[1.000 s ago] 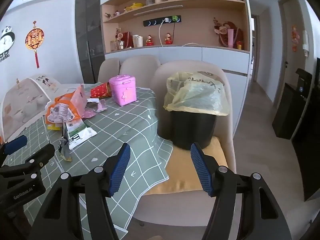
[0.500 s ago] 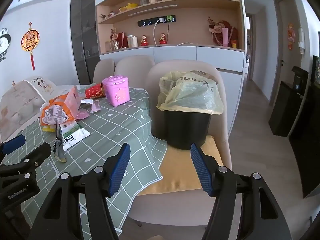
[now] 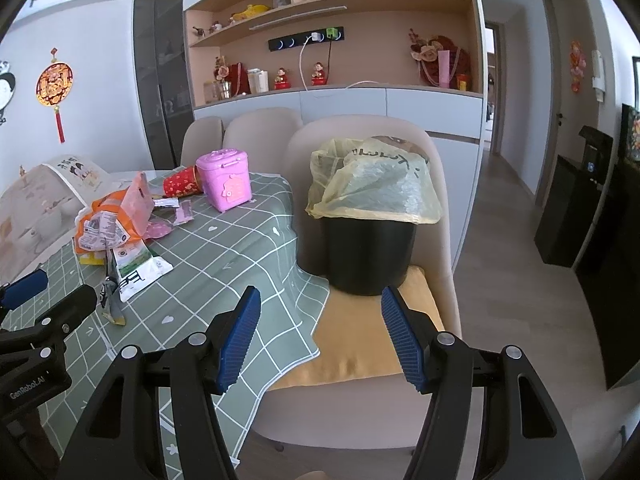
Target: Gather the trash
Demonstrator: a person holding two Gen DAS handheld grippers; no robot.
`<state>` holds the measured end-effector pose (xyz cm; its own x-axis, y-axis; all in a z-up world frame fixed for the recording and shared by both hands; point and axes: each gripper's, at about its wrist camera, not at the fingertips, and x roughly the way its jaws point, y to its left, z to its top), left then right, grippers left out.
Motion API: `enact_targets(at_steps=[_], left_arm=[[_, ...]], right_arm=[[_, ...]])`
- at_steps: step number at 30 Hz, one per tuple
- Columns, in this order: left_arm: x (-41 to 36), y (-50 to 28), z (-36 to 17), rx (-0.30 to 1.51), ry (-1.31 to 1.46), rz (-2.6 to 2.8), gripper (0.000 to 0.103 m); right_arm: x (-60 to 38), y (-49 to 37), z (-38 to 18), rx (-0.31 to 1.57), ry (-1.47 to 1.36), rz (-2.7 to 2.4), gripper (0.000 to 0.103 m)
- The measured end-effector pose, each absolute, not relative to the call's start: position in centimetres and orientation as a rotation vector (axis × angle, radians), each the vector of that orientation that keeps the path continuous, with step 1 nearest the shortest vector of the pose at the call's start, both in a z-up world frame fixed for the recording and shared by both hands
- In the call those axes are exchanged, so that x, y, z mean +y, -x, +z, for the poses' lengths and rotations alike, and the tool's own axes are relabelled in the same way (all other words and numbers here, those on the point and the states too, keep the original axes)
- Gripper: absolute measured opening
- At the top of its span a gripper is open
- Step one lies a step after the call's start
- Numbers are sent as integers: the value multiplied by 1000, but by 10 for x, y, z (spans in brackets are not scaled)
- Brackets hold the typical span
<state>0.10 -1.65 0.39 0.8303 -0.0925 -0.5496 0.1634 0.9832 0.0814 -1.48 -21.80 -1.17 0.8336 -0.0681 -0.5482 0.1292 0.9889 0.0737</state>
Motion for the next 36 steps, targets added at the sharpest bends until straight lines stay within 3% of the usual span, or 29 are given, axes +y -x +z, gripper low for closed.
enact_targets(at_steps=[36], left_arm=[[-9, -4, 5, 568, -106, -135, 85]], right_arm=[[-214, 17, -7, 550, -97, -113, 60]])
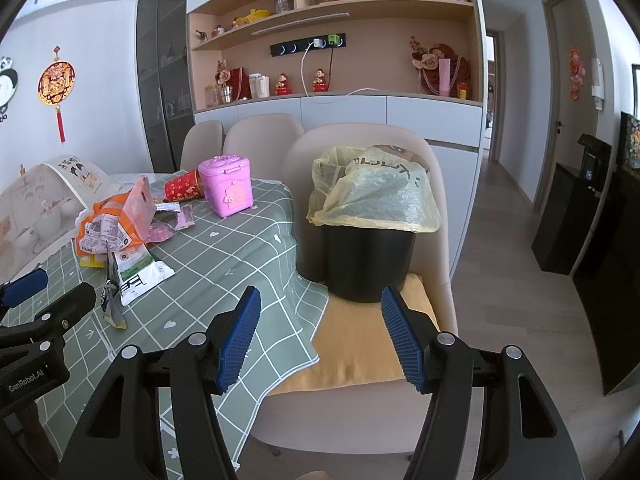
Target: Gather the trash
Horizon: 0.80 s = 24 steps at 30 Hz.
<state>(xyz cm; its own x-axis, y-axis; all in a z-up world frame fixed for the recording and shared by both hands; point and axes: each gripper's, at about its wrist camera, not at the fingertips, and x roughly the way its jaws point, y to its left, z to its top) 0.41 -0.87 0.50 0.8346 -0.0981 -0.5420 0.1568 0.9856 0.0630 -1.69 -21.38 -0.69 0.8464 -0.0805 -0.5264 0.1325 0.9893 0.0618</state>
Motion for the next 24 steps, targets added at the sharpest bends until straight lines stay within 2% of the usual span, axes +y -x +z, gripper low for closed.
enact_targets(at_steps=[24], left_arm=[[6, -7, 4, 569, -82, -126, 85]], right_arm=[[-210, 16, -7, 554, -92, -115, 60]])
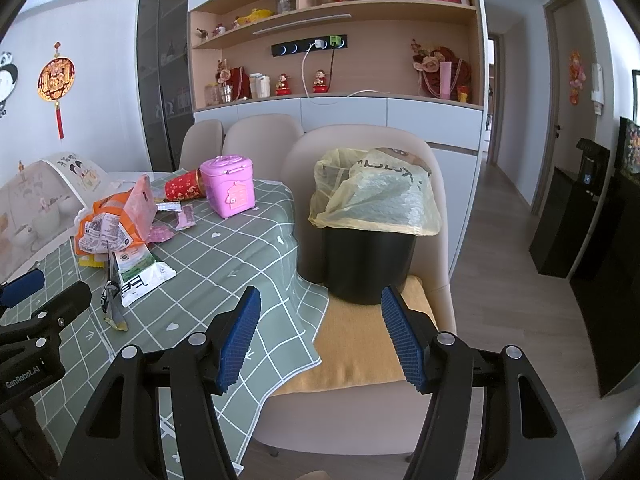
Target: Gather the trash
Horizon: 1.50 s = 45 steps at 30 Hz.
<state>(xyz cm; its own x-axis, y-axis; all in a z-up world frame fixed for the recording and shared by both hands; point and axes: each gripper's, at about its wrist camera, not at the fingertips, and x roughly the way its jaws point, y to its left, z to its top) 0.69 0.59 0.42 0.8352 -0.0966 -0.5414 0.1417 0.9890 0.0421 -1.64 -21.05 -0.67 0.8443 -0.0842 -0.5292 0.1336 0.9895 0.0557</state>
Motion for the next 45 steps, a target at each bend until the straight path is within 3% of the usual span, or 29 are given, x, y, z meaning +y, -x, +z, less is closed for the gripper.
enact_targets(at_steps=[17, 20, 27, 30, 33, 41, 45], left_arm=[[105, -73, 0, 621, 49, -29, 85], [121, -96, 4, 638, 24, -57, 92], [144, -145, 7, 704, 40, -142, 92], [149, -165, 5, 741, 67, -171, 87], [156, -185, -2, 796, 102, -146, 72], [160, -213, -10, 823, 168, -54, 66], [158, -224, -18, 882, 278, -45, 50]], right_arm=[[-177, -15, 1, 595, -34, -148, 60], [-163, -31, 5, 616, 5, -175, 60], [-144, -52, 12, 704, 10, -38, 60], [-132, -61, 12, 701, 100, -85, 60], [-135, -69, 12, 710, 43, -35, 60], [-138, -92, -4, 768, 100, 112, 60], [-147, -113, -8, 819, 46, 264, 60]])
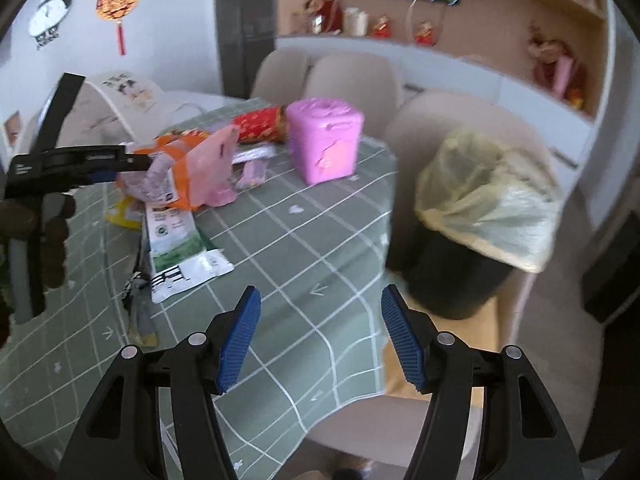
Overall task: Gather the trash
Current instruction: 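Grasp the orange chip bag with the left gripper while the right gripper grasps the milk carton, then carry the orange chip bag with the left gripper over the yellow-lined bin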
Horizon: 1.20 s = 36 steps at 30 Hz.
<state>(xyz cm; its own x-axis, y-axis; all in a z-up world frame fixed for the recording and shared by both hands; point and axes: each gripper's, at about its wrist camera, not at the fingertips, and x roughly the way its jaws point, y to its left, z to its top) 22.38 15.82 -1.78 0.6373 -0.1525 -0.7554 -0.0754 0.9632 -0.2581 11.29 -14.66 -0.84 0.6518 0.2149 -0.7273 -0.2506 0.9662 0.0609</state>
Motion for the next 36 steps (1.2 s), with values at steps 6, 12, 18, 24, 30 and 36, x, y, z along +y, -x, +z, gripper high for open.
enact_targets(at_steps=[6, 12, 18, 24, 30, 36], left_arm=[[152, -220, 5, 840, 273, -4, 19], [170, -185, 50, 721, 306, 43, 17], [202, -148, 71, 668, 349, 105, 17], [225, -117, 66, 651, 427, 150, 17], [237, -101, 59, 659, 473, 165, 17], [235, -106, 58, 661, 490, 154, 17]], right_arm=[[-130, -133, -1, 801, 110, 438, 60], [-73, -140, -9, 848, 178, 661, 44], [-4, -120, -27, 873, 303, 855, 37], [18, -132, -46, 906, 339, 824, 37], [19, -143, -62, 984, 330, 819, 37], [-5, -152, -44, 944, 303, 774, 16]])
